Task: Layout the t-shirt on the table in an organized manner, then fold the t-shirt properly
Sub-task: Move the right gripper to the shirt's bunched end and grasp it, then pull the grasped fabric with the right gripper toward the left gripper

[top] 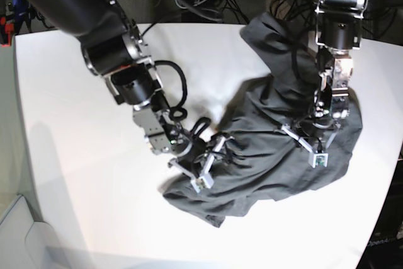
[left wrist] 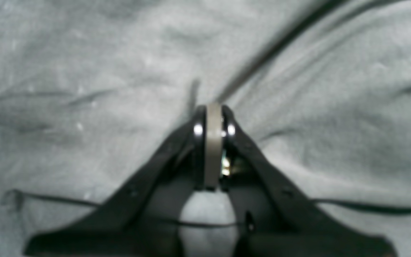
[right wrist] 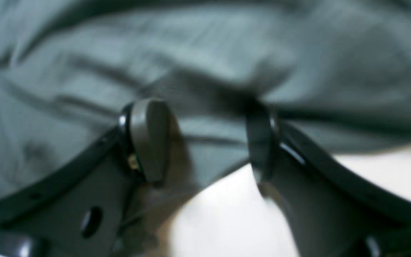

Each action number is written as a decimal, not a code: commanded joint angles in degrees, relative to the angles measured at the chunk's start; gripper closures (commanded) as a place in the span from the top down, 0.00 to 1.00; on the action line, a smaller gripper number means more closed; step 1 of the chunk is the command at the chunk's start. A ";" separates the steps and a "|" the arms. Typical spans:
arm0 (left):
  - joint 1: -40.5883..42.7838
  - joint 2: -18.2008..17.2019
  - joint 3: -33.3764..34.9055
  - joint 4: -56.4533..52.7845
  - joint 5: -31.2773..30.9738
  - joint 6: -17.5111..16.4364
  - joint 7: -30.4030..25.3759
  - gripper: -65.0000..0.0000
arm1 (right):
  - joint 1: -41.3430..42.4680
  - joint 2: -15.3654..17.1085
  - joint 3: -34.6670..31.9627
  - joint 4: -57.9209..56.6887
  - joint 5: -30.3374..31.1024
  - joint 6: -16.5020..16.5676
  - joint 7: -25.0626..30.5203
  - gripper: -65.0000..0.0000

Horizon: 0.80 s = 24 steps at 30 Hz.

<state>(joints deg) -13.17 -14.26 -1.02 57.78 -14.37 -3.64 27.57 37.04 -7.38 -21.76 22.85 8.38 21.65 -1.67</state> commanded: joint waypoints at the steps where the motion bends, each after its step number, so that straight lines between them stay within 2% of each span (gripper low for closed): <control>1: 1.70 0.06 0.80 -1.03 1.14 0.43 8.43 0.01 | 0.90 -0.32 -0.97 0.93 0.45 0.28 1.36 0.55; 8: 1.78 -3.19 12.66 -1.03 1.05 0.43 8.43 0.01 | -2.88 -0.14 -3.08 1.10 0.45 0.28 1.80 0.55; 15: 5.56 -7.58 13.63 1.69 0.70 0.43 7.99 0.01 | -4.11 0.04 -3.16 1.28 0.45 0.72 -2.68 0.55; 21: 8.29 -10.84 13.37 6.97 0.61 0.34 8.34 0.01 | -4.29 -0.05 -3.60 1.28 0.45 0.72 -2.68 0.55; 24: 9.17 -11.72 13.28 8.02 0.52 0.34 8.34 0.01 | -4.38 -0.32 -6.77 1.28 0.45 0.72 -2.68 0.55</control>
<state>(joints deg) -6.15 -25.30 11.84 66.96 -14.39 -2.85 26.57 32.99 -7.31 -28.21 24.71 9.56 21.63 1.39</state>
